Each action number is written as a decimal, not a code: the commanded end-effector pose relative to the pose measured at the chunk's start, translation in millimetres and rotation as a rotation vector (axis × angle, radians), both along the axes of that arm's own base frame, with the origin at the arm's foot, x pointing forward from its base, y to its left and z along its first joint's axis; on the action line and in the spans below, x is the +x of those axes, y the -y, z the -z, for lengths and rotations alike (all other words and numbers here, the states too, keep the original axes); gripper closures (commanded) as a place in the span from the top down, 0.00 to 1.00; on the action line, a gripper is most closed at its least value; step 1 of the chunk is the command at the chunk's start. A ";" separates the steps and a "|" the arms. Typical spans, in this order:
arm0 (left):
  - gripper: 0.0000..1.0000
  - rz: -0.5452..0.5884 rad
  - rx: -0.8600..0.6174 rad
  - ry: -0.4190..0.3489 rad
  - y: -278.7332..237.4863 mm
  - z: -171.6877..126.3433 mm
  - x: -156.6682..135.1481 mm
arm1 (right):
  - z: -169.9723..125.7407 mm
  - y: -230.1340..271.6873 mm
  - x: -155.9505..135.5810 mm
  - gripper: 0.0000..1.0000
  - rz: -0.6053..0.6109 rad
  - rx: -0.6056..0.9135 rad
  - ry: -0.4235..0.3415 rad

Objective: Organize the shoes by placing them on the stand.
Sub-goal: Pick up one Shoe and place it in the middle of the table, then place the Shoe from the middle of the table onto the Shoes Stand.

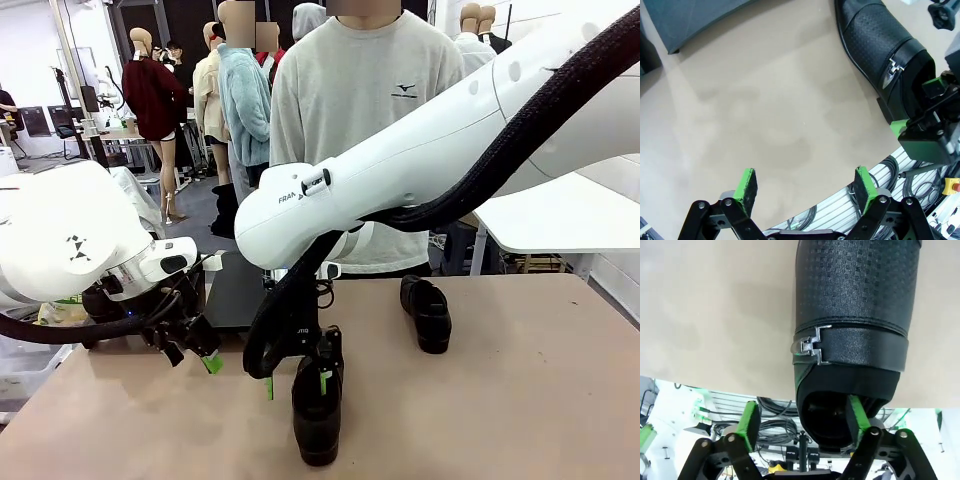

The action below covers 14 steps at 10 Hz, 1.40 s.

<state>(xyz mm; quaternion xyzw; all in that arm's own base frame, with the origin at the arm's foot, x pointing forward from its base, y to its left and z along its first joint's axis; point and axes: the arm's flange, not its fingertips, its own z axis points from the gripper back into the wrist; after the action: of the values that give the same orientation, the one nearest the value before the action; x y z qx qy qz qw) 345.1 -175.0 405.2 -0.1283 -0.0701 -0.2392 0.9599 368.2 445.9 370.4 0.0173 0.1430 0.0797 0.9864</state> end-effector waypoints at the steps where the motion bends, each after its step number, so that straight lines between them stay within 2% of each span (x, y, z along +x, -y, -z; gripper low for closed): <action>1: 1.00 0.004 0.000 -0.003 -1.8 0.7 0.0 | -4.6 6.8 -4.6 1.00 -0.020 0.015 0.002; 3: 1.00 0.004 0.000 -0.003 -1.8 0.7 0.0 | -4.7 7.7 -5.3 1.00 -0.055 -0.019 -0.029; 4: 1.00 0.004 0.000 -0.003 -1.8 0.7 0.0 | -6.4 1.0 -1.5 1.00 -0.013 0.004 0.004; 8: 1.00 0.004 0.000 -0.003 -1.8 0.7 0.0 | -6.0 2.5 -2.0 1.00 -0.022 -0.004 -0.006; 11: 1.00 0.004 0.000 -0.003 -1.8 0.7 0.0 | -46.8 69.5 -14.5 1.00 0.037 0.019 0.015; 14: 1.00 0.004 0.000 -0.003 -1.8 0.7 0.0 | -34.5 144.8 -0.1 1.00 -0.013 0.053 -0.071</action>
<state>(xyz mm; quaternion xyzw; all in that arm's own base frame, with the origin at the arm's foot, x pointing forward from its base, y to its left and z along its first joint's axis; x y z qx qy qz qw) 345.2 -174.7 405.2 -0.1283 -0.0702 -0.2388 0.9600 370.4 322.5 419.1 0.0334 0.1571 0.0692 0.9846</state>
